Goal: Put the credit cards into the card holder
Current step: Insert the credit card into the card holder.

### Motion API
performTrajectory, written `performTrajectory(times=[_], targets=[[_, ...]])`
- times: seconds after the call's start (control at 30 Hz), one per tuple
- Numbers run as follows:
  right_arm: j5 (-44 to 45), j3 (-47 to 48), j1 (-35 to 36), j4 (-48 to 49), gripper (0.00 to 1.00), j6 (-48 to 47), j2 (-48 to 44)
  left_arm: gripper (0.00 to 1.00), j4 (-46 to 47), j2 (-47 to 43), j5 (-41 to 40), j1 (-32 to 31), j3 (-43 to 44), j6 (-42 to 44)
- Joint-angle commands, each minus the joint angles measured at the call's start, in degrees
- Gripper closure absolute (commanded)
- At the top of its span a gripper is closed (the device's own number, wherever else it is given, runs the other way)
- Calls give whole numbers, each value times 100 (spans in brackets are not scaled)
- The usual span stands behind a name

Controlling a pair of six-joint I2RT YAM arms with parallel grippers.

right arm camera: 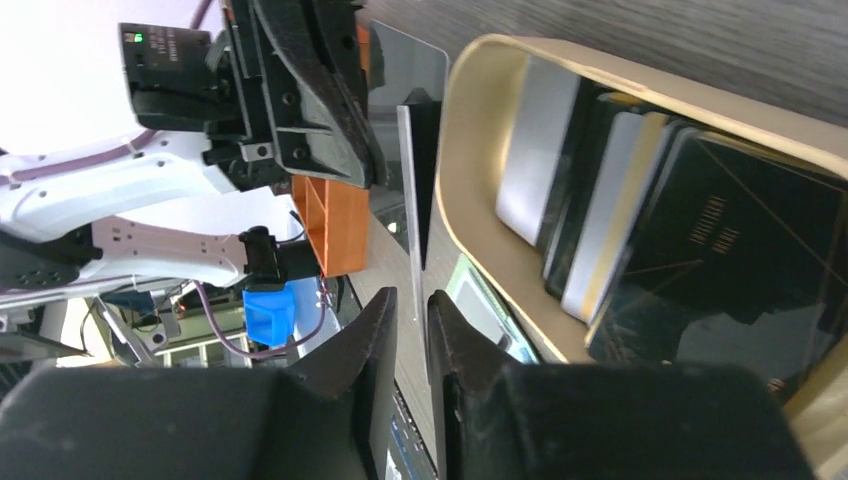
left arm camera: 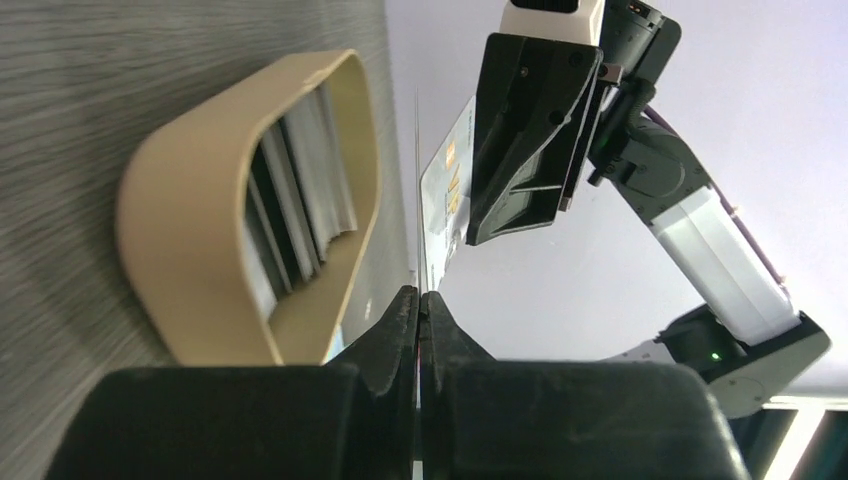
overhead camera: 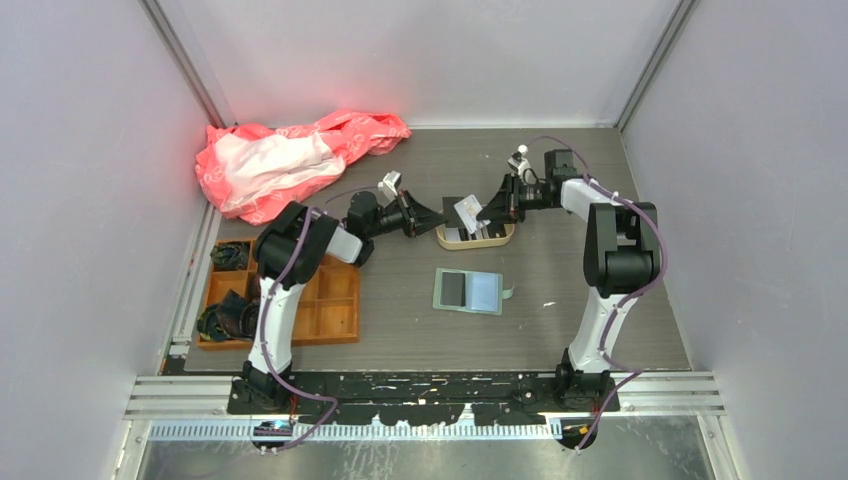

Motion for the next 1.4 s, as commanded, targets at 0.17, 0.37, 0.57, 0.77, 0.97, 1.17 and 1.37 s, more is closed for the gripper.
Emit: performTrajectory(times=[0.17,0.37,0.57,0.77,0.97,1.17,1.37], targets=[[506,426,-187,-730,81,-771,411,100,-1641,-776,-448,53,132,1249],[685,487,-332,-827,81,-868,450,100,-2650,-1300,-842,79,211,1913],[1127,644,-359,-990,71,-956,386,100,-2968,-1594,-904,79,218,2198],[1333,726,-367,-1320,59,-1364,-86,100,-2557,-1904,-633,26,-52,2044],[198,170,-308,-1041,32,-1666,-1153,100,-1881,-2259,-391,-257,-340,1748],[-46,-856,-95,212,14,-660,-2106,100,-991,-2388,-487,-502,-551,1296],[7,-1199,158,1087,14,233,-2419,100,-877,-2534,-586,-734,-605,1274]])
